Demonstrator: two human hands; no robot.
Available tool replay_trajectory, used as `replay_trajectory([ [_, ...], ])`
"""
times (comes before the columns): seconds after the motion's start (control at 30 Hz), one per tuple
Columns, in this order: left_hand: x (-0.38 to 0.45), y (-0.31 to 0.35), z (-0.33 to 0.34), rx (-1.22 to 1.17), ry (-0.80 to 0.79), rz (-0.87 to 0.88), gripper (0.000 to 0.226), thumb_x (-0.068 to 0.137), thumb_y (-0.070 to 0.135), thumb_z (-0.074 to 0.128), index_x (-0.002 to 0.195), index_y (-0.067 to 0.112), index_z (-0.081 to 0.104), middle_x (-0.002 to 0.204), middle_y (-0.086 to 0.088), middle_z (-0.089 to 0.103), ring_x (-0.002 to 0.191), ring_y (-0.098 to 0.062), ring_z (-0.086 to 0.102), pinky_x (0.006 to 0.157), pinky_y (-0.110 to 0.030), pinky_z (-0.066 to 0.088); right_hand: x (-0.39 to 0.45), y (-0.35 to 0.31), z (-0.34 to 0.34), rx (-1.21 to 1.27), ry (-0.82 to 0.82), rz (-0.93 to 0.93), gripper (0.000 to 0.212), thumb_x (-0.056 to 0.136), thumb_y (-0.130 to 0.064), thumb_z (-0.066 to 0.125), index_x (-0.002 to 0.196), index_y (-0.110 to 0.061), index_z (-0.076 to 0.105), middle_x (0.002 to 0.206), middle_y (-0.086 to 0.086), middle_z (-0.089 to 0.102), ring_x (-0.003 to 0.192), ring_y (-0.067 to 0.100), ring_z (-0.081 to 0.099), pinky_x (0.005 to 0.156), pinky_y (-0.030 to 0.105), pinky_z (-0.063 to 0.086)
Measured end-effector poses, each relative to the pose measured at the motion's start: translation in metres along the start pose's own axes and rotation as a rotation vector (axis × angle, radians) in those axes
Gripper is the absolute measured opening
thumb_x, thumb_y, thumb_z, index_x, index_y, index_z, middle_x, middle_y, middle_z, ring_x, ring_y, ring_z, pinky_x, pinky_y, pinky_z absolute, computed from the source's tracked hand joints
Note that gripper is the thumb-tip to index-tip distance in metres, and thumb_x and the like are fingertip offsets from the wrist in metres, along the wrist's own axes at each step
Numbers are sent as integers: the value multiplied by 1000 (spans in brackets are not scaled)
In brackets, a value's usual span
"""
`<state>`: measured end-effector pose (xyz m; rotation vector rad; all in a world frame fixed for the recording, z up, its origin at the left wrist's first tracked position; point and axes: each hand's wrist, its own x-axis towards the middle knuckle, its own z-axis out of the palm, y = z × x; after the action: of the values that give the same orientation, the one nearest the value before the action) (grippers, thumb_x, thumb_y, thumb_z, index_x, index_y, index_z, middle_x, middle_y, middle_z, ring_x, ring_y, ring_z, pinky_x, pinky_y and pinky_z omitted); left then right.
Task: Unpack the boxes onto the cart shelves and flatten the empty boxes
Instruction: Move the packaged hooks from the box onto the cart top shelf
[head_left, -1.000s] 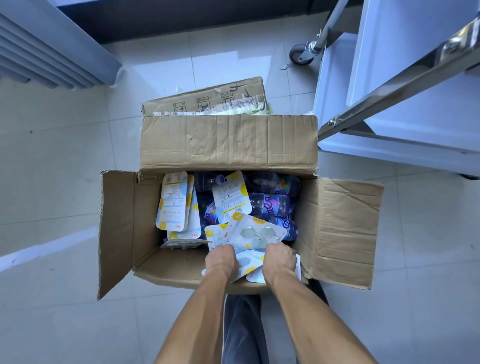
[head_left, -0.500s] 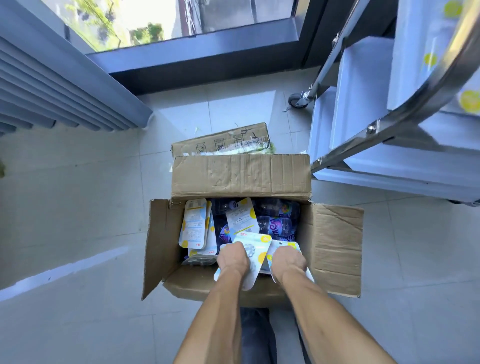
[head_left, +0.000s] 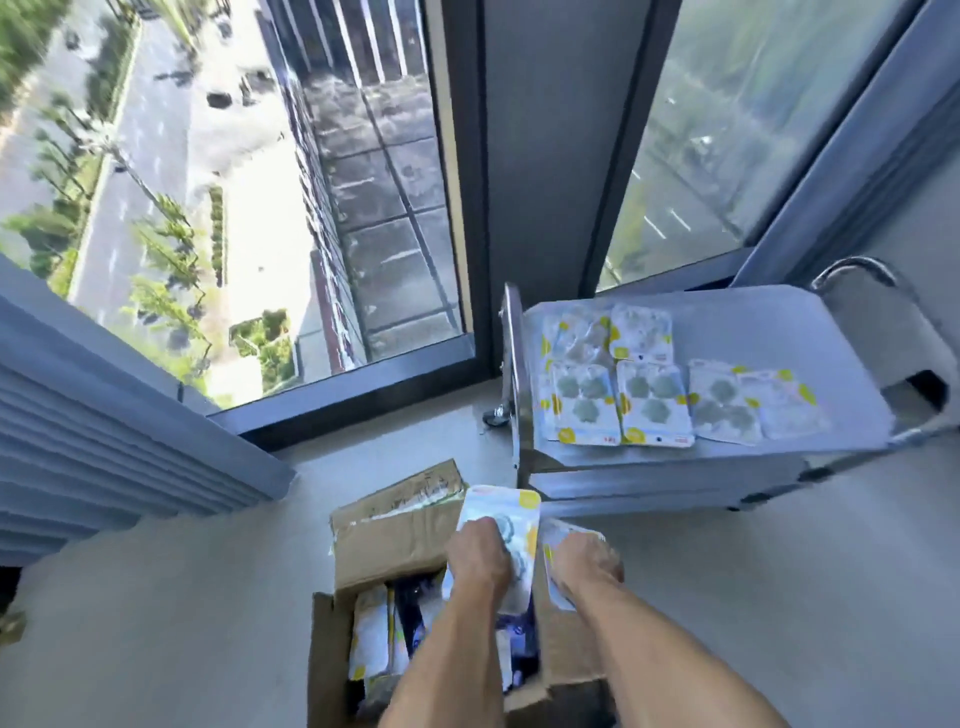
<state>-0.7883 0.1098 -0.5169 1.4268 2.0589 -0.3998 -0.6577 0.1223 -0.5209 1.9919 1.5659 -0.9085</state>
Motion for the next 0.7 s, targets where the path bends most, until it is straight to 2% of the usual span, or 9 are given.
replay_trajectory([
  [0.17,-12,95,-52,-42,106,115,19,84,17,61,102,13,64,112,-10,69,104,-30,66,72,-30,46,13,51,-103,93,126,28,36,96,-20,46,128,-15,62,136,6,57,126,27,54,95,39,52],
  [0.33,8,226,-70,-36,202,218,15,86,21,58,97,13,64,105,-10,70,98,-31,67,67,-30,40,75,145,-182,178,300,80,34,95,-11,44,121,-12,66,126,7,64,117,27,61,88,37,53],
  [0.53,66,358,-36,-38,206,148,18,90,24,56,105,15,62,110,-8,69,105,-29,65,77,-33,47,184,246,-237,65,265,-11,30,92,-9,49,115,-12,68,120,6,67,113,26,63,84,32,52],
  [0.7,114,460,-20,25,221,153,25,93,6,45,110,14,61,113,-7,66,105,-28,66,82,-34,48,257,304,-271,85,281,-32,23,93,-14,52,110,-13,67,117,6,67,112,26,63,85,31,51],
])
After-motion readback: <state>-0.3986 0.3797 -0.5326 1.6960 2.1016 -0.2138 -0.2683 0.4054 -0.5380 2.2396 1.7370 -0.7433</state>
